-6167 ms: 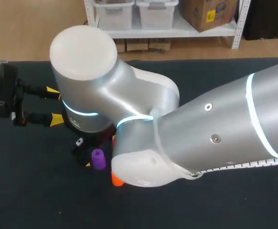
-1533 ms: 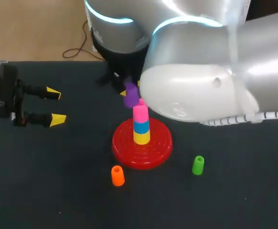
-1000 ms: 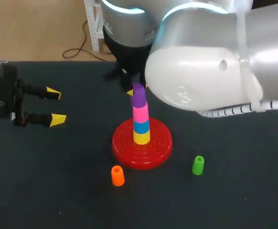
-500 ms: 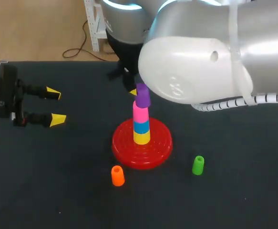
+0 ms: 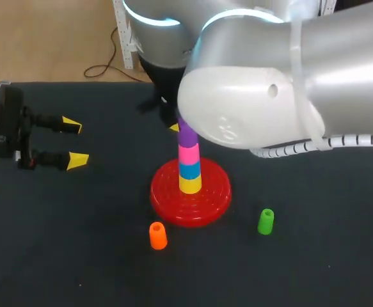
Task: Pick up and stack the cylinders on the red base in this order: pink,purple,orange,green
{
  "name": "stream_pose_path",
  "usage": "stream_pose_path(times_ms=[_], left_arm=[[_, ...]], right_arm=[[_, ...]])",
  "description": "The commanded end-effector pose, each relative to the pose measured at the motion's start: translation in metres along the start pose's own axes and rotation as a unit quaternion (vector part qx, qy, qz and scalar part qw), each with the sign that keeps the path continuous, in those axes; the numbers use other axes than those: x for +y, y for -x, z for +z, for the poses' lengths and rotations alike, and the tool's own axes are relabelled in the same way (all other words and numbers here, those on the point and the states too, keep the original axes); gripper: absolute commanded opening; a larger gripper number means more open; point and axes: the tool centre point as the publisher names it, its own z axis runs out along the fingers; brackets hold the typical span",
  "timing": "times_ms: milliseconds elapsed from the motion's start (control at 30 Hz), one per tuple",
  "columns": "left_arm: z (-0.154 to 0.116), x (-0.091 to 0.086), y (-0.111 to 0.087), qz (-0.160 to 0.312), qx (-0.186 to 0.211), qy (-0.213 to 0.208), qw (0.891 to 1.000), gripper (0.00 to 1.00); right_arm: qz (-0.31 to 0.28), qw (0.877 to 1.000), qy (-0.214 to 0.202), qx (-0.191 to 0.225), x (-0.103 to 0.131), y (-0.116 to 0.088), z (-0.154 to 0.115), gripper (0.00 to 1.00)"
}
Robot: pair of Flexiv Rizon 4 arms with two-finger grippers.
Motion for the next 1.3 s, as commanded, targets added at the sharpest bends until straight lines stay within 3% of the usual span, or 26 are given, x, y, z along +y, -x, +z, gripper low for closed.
stream_pose_path(times_ms=[33,1033,1300], left_arm=[[0.0,0.0,-0.001,0.001,-0.002,0.001,1.0,1.0],[0.0,0.0,-0.001,0.001,-0.002,0.001,1.0,1.0],[0.0,0.0,-0.001,0.001,-0.002,0.001,1.0,1.0]], right_arm=[[0.002,1.0,0.0,-0.001,0.001,0.0,0.001,0.0],[0.027,0.999,0.013,0.018,-0.008,0.002,0.02,0.0],[0.033,0.999,0.025,0.015,-0.011,0.007,0.014,0.0]])
